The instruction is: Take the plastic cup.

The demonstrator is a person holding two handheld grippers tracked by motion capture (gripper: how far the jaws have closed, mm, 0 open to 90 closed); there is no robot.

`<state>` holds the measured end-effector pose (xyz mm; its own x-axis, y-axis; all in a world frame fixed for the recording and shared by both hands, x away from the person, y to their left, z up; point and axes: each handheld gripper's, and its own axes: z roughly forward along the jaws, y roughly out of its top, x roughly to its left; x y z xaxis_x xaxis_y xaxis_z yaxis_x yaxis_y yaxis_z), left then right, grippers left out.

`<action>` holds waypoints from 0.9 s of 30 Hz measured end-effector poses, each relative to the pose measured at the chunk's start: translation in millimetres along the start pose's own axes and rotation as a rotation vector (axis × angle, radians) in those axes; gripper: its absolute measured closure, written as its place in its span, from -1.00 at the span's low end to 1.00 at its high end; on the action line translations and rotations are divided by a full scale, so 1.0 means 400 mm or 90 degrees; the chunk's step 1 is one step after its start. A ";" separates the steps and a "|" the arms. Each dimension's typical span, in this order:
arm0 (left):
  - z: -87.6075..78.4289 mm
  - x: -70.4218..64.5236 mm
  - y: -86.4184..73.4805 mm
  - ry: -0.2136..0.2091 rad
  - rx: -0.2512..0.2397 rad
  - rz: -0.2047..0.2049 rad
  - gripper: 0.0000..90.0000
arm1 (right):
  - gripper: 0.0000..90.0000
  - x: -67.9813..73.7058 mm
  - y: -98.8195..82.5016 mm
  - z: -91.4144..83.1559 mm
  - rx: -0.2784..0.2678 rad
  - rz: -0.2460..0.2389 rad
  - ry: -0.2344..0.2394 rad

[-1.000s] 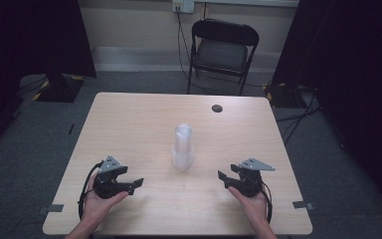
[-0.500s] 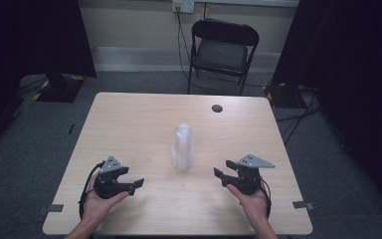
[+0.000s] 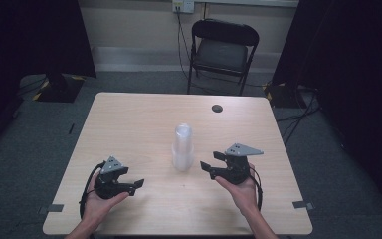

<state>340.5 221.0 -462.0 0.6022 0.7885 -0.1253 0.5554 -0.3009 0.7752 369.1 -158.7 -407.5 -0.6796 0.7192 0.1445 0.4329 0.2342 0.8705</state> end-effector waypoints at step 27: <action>0.000 -0.002 0.000 -0.012 0.004 0.000 -0.51 | -0.54 0.030 0.114 0.127 -0.032 -0.039 0.029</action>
<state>340.0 220.7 -461.8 0.6129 0.7783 -0.1361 0.5586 -0.3050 0.7713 410.4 -106.2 -390.1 -0.7305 0.6741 0.1097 0.3600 0.2435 0.9006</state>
